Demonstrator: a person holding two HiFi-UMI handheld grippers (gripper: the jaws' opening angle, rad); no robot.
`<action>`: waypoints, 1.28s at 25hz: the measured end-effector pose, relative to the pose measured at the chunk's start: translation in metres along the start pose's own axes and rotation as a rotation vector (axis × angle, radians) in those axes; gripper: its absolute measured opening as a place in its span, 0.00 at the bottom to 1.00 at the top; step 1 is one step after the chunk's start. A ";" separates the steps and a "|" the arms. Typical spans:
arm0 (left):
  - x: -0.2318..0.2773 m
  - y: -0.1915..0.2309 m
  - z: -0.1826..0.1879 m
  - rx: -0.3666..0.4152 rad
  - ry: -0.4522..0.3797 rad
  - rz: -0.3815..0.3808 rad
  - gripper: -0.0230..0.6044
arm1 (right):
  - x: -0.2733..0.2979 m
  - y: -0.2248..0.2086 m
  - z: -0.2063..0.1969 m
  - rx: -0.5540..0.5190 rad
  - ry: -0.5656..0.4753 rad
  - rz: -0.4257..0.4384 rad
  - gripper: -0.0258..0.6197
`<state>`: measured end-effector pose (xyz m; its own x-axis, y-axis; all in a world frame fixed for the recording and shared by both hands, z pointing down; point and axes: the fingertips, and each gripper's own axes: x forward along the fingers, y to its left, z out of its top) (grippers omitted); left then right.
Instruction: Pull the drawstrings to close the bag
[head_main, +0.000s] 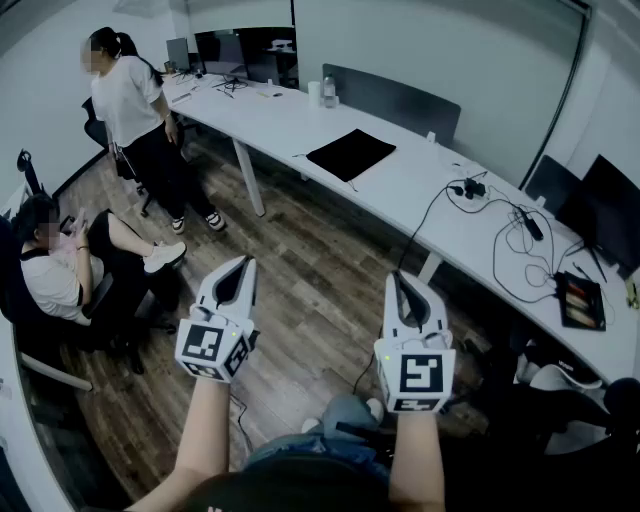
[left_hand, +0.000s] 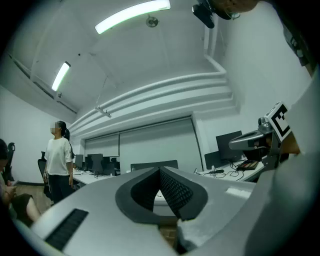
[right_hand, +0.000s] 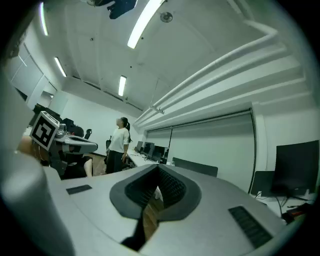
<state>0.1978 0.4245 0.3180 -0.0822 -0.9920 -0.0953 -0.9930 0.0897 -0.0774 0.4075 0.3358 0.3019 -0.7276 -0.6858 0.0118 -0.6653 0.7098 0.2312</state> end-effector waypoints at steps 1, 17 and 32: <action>0.000 0.007 0.001 0.001 -0.001 0.005 0.03 | 0.004 0.001 0.002 0.001 0.000 -0.002 0.03; 0.046 0.070 -0.009 0.028 -0.001 0.038 0.03 | 0.090 0.012 -0.001 0.049 -0.054 0.025 0.03; 0.208 0.149 -0.038 0.027 0.034 0.036 0.03 | 0.261 -0.034 -0.026 0.077 -0.022 0.020 0.03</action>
<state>0.0291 0.2283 0.3247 -0.1210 -0.9905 -0.0645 -0.9866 0.1272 -0.1017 0.2444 0.1283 0.3223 -0.7441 -0.6681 -0.0055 -0.6606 0.7344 0.1557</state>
